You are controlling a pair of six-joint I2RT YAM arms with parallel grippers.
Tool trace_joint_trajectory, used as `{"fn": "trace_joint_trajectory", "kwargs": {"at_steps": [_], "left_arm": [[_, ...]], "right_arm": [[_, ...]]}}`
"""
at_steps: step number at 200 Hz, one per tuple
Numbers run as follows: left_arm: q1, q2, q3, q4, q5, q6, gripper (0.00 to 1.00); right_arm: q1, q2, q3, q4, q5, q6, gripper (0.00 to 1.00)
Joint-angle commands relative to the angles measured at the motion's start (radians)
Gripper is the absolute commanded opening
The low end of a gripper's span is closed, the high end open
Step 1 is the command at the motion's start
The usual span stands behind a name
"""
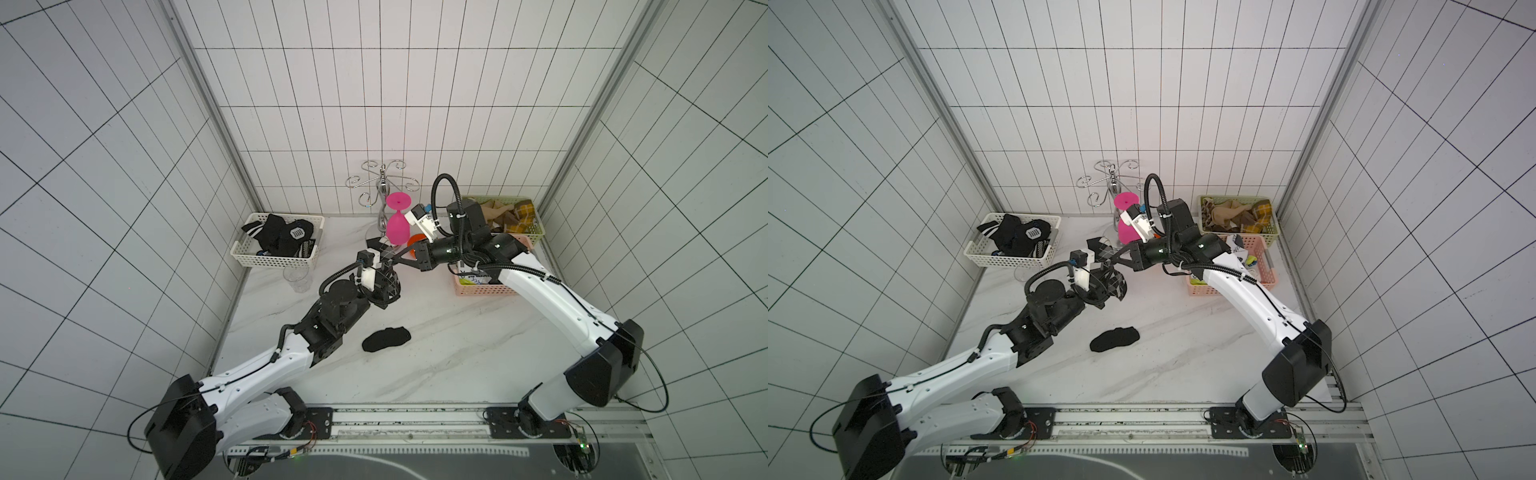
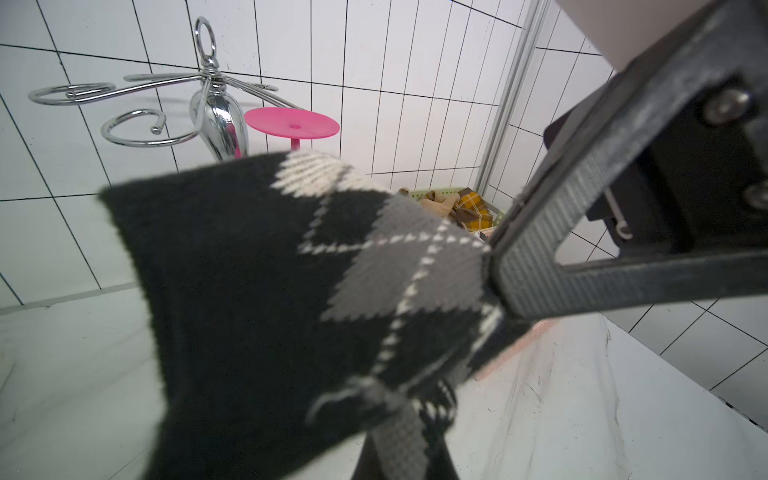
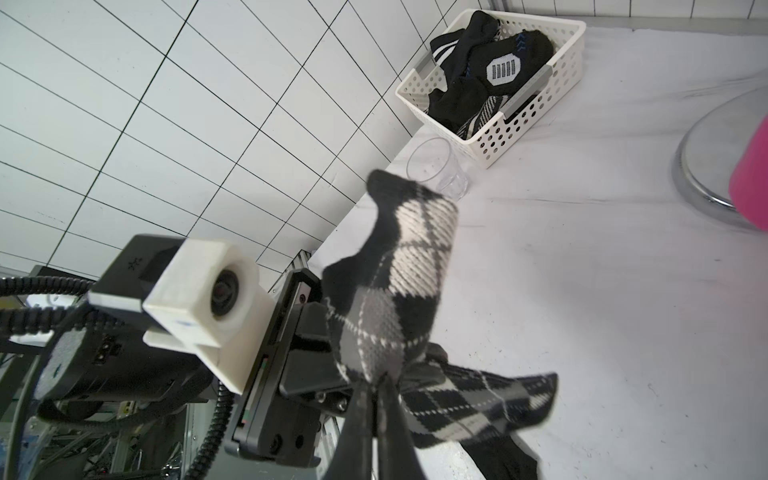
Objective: Sort the socks into the basket by color
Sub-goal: Pick up the sock at the center of the board, then place the sock in the bin.
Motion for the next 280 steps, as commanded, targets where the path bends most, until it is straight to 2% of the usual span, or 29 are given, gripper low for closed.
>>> {"fn": "trace_joint_trajectory", "kwargs": {"at_steps": [1, 18, 32, 35, 50, 79, 132, 174, 229, 264, 280], "left_arm": [[0.059, -0.028, 0.1, -0.138, -0.038, -0.034, 0.0], [0.173, -0.017, 0.178, -0.268, 0.034, -0.081, 0.0], [0.279, 0.012, 0.254, -0.356, 0.086, -0.103, 0.0], [0.303, 0.024, 0.273, -0.374, 0.097, -0.105, 0.0], [0.417, 0.101, 0.383, -0.483, 0.139, -0.109, 0.0], [0.593, 0.27, 0.553, -0.587, 0.179, -0.084, 0.0], [0.798, 0.535, 0.751, -0.598, 0.154, -0.043, 0.0], [0.895, 0.706, 0.902, -0.619, 0.146, -0.022, 0.0], [0.954, 0.914, 1.048, -0.638, 0.146, -0.019, 0.01], [0.954, 1.048, 1.103, -0.654, 0.221, -0.02, 0.15], [0.949, 1.094, 1.107, -0.654, 0.231, -0.027, 0.3]], "right_arm": [[-0.057, -0.042, 0.025, 0.017, 0.015, -0.003, 0.47], [-0.087, -0.064, 0.012, 0.016, 0.043, -0.01, 0.79], [-0.105, -0.074, -0.014, 0.015, 0.05, -0.016, 0.98], [-0.109, -0.075, -0.021, 0.014, 0.051, -0.019, 0.99], [-0.115, -0.072, -0.059, 0.006, 0.066, -0.031, 0.99], [-0.111, -0.039, -0.125, -0.025, 0.072, -0.081, 0.99], [0.002, 0.059, -0.157, -0.121, 0.239, -0.216, 0.98], [0.085, 0.147, -0.169, -0.124, 0.308, -0.26, 0.98], [0.143, 0.258, -0.149, -0.122, 0.293, -0.277, 0.97], [0.151, 0.291, -0.152, -0.122, 0.28, -0.281, 0.97], [0.154, 0.302, -0.152, -0.126, 0.284, -0.28, 0.97]]}}
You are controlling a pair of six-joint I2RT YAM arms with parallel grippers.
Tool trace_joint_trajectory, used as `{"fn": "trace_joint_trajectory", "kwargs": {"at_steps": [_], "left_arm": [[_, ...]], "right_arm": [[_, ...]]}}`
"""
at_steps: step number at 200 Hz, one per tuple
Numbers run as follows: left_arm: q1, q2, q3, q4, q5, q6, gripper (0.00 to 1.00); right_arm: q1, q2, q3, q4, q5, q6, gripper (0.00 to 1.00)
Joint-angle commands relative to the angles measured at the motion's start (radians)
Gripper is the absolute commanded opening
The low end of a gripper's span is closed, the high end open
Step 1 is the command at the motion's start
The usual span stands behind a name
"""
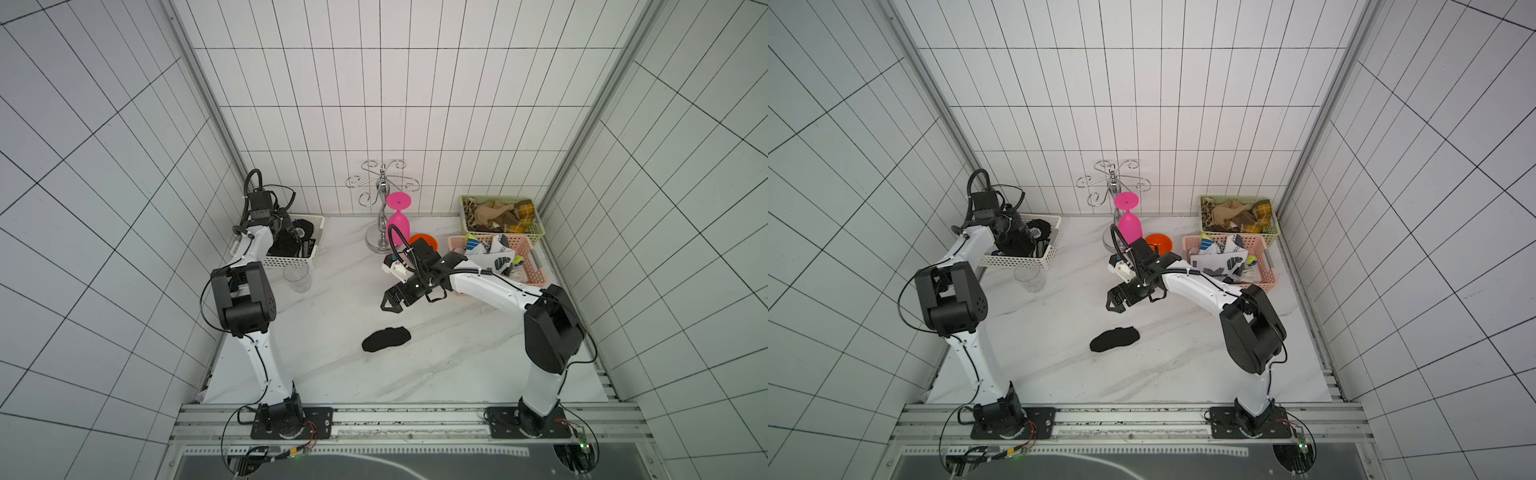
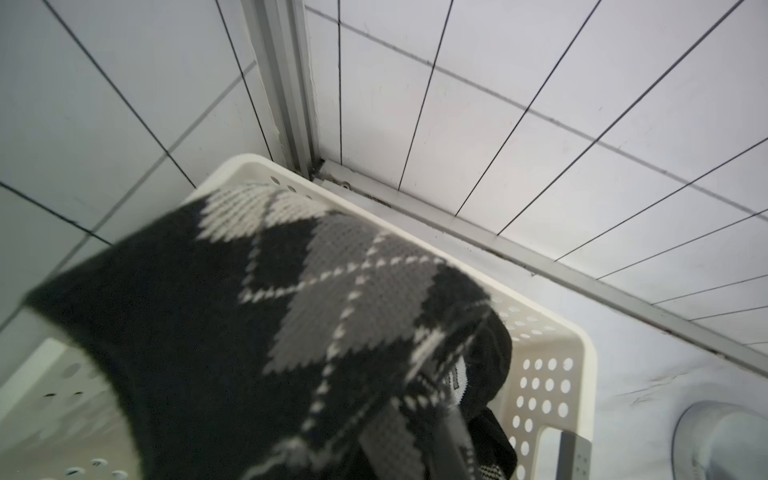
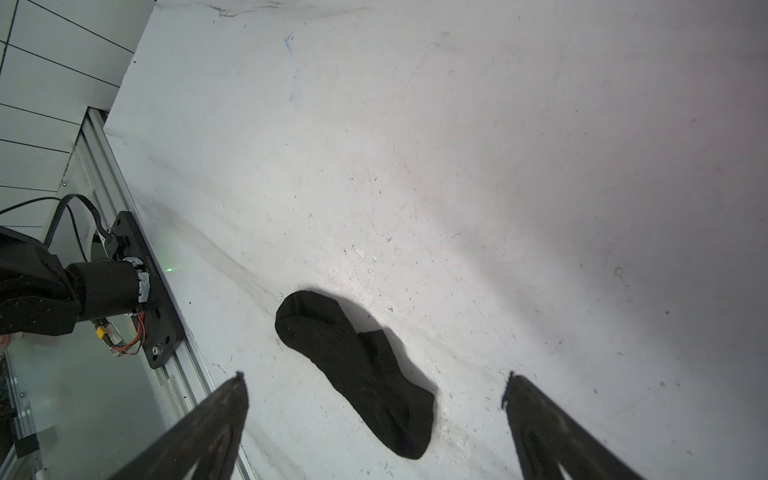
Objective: Sort the socks into the basket by color
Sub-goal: Place the sock in the bin, then pick up the sock at the center of the board.
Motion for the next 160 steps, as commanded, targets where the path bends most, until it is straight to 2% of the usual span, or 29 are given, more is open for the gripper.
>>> {"fn": "trace_joint_trajectory", "kwargs": {"at_steps": [1, 15, 48, 62, 78, 93, 138, 160], "left_arm": [[-0.008, 0.065, 0.024, -0.023, 0.048, -0.002, 0.31], [-0.01, 0.089, 0.02, -0.023, 0.055, -0.015, 0.43], [-0.009, 0.095, 0.009, -0.044, 0.082, -0.031, 0.57], [-0.011, 0.064, -0.021, -0.028, 0.091, -0.034, 0.74], [-0.005, 0.011, -0.069, 0.014, 0.104, -0.042, 0.77], [0.002, -0.035, -0.09, 0.032, 0.109, -0.048, 0.9], [0.01, -0.173, -0.097, 0.05, 0.129, -0.062, 0.91], [0.011, -0.255, -0.138, 0.082, 0.133, -0.082, 0.91]], "right_arm": [[0.012, 0.014, -0.031, -0.023, -0.003, -0.037, 0.97], [0.018, 0.02, -0.031, -0.027, 0.008, -0.041, 0.97], [0.044, 0.041, -0.04, -0.032, 0.064, -0.047, 0.97], [0.058, 0.052, -0.046, -0.034, 0.087, -0.051, 0.98], [0.078, 0.065, -0.052, -0.038, 0.111, -0.051, 0.98], [0.101, 0.071, -0.063, -0.04, 0.142, -0.051, 0.98], [0.177, 0.076, -0.121, -0.037, 0.232, -0.041, 0.98], [0.218, 0.092, -0.162, -0.019, 0.303, -0.02, 0.94]]}}
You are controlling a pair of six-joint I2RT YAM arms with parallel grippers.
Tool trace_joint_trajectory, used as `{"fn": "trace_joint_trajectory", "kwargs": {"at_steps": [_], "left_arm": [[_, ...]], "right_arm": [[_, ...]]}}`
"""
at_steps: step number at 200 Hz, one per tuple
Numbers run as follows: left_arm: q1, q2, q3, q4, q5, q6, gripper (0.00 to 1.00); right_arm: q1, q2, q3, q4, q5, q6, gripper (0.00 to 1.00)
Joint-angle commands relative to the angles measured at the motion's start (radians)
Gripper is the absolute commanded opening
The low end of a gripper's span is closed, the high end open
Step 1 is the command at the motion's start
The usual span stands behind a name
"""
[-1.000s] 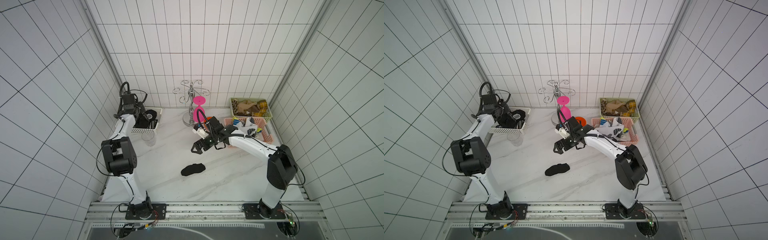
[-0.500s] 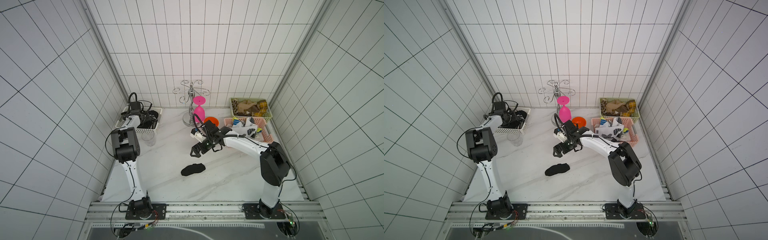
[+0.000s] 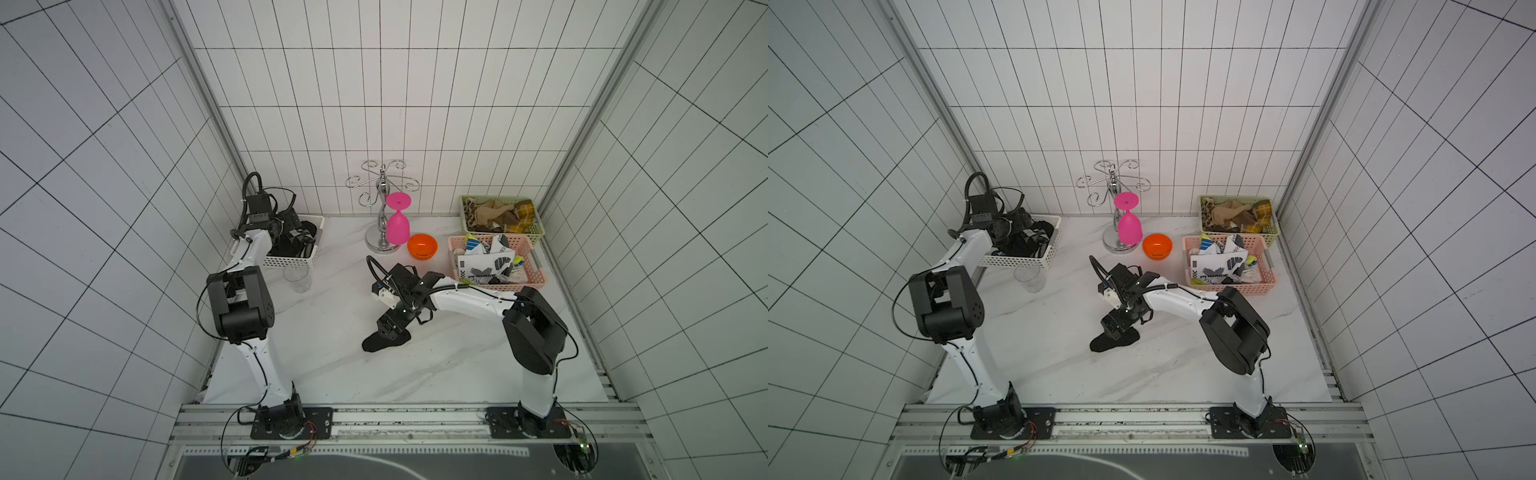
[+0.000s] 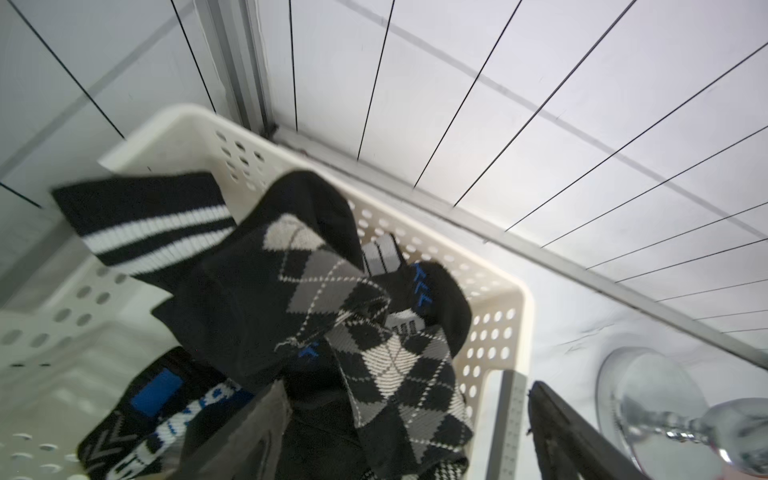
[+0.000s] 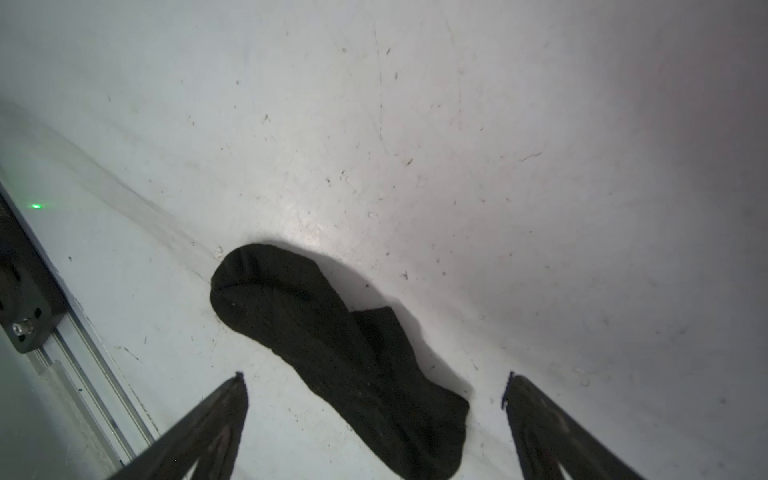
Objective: Sort the socks into the basket by color
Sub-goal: Pick up the sock at the center of the board.
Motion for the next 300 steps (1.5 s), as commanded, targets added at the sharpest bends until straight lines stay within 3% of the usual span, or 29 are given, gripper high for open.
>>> {"fn": "trace_joint_trajectory", "kwargs": {"at_steps": [1, 23, 36, 48, 66, 73, 99, 137, 213, 268, 300], "left_arm": [[0.004, -0.105, -0.04, 0.068, 0.018, -0.024, 0.91], [0.002, -0.193, -0.099, 0.099, 0.027, -0.039, 0.91], [0.0, -0.244, -0.139, 0.112, 0.046, -0.05, 0.9], [-0.008, -0.293, -0.175, 0.112, 0.051, -0.054, 0.9], [-0.025, -0.368, -0.236, 0.117, 0.061, -0.06, 0.89], [-0.033, -0.4, -0.26, 0.116, 0.067, -0.06, 0.89], [-0.099, -0.527, -0.358, 0.123, 0.106, -0.061, 0.89], [-0.244, -0.706, -0.525, 0.181, 0.226, -0.094, 0.92], [-0.594, -0.872, -0.822, 0.432, 0.378, -0.231, 0.96], [-0.65, -0.843, -0.887, 0.494, 0.409, -0.252, 0.95], [-0.655, -0.772, -0.862, 0.516, 0.467, -0.258, 0.81]], "right_arm": [[0.043, 0.026, -0.079, -0.01, 0.1, 0.0, 0.93], [0.071, 0.038, -0.127, 0.027, 0.19, 0.029, 0.88], [0.08, 0.046, -0.14, 0.037, 0.232, 0.046, 0.79], [0.085, 0.051, -0.151, 0.05, 0.264, 0.062, 0.58], [0.086, 0.042, -0.162, 0.053, 0.301, 0.084, 0.11], [0.085, 0.029, -0.163, 0.052, 0.315, 0.087, 0.0], [0.067, -0.059, -0.119, 0.034, 0.296, 0.082, 0.0], [-0.04, -0.205, 0.013, 0.0, 0.08, 0.079, 0.0], [-0.167, -0.252, 0.234, -0.014, -0.168, 0.059, 0.0], [-0.215, -0.281, 0.294, 0.011, -0.307, 0.056, 0.0], [-0.225, -0.278, 0.326, 0.014, -0.375, 0.061, 0.0]]}}
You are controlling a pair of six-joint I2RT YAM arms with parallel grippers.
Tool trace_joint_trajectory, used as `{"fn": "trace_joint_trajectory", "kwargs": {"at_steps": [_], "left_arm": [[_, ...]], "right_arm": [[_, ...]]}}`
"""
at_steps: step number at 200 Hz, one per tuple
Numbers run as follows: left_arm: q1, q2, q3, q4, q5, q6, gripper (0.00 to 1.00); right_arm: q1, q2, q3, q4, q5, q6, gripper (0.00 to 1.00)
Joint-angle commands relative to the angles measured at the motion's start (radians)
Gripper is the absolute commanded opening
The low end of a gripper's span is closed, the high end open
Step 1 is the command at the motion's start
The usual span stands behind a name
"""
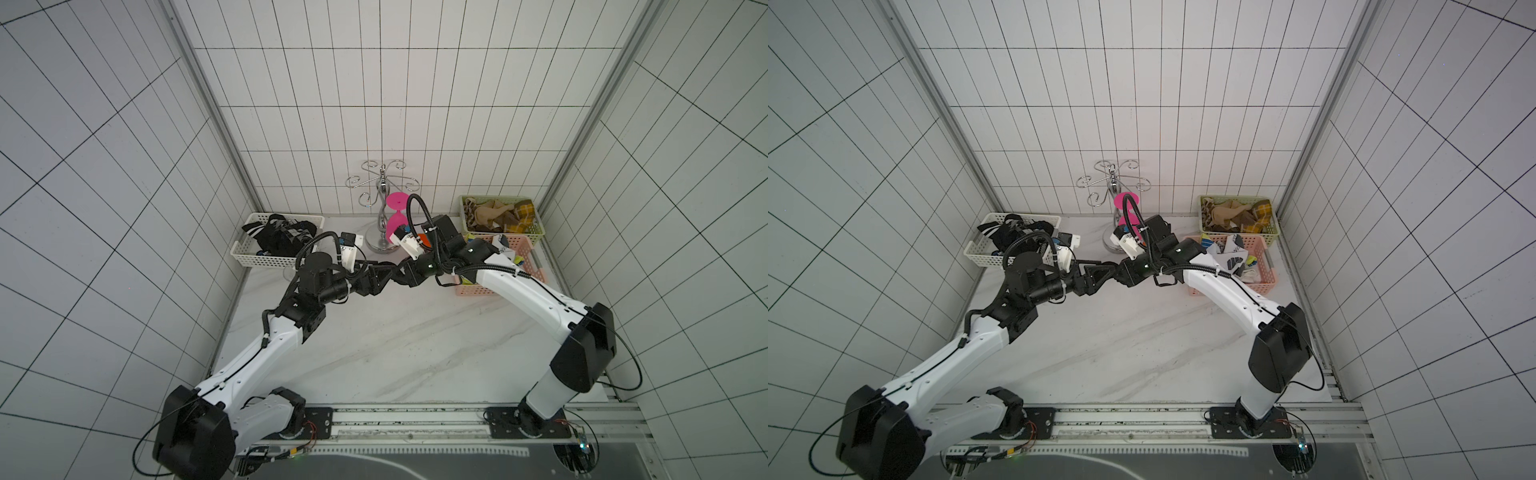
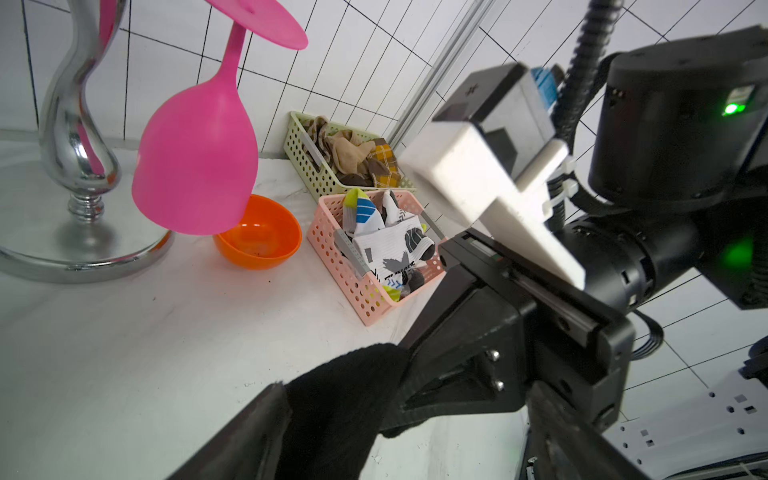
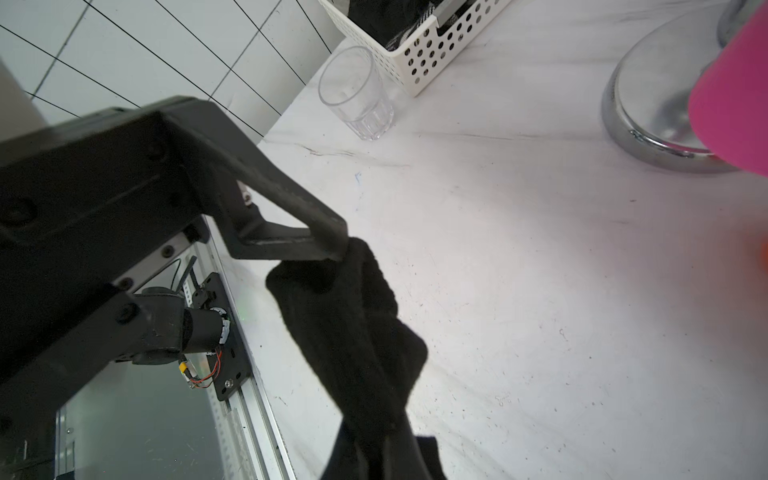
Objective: Sort the socks into the basket by color
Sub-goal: Pick up the sock at the center of the board.
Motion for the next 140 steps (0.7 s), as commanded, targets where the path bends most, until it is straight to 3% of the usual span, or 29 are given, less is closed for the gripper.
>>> {"fn": "trace_joint_trajectory", "kwargs": {"at_steps": [1, 30, 42, 78, 116, 128, 140], "left_arm": [[-0.007, 0.053, 0.021, 0.05, 0.059, -0.009, 0.8], [-0.01, 0.108, 0.051, 0.036, 0.102, -0.007, 0.66], [-0.01, 0.12, 0.056, 0.046, 0.114, -0.011, 0.55], [-0.009, 0.13, 0.074, 0.071, 0.12, -0.016, 0.0], [-0.006, 0.151, 0.097, 0.035, 0.138, -0.011, 0.0], [-0.005, 0.15, 0.103, 0.033, 0.125, -0.018, 0.0], [0.014, 0.148, 0.11, 0.032, 0.102, -0.036, 0.0]], "right_arm": [[-0.009, -0.029, 0.133, 0.003, -0.1, -0.012, 0.0], [-0.034, -0.028, 0.157, 0.006, -0.139, -0.002, 0.0], [-0.044, -0.026, 0.153, 0.016, -0.164, 0.007, 0.0], [-0.051, -0.013, 0.145, 0.019, -0.171, 0.006, 0.0], [-0.063, -0.011, 0.153, 0.022, -0.169, 0.013, 0.01], [-0.065, -0.012, 0.159, 0.02, -0.163, 0.017, 0.14], [-0.076, -0.017, 0.162, 0.021, -0.142, 0.029, 0.47]]}}
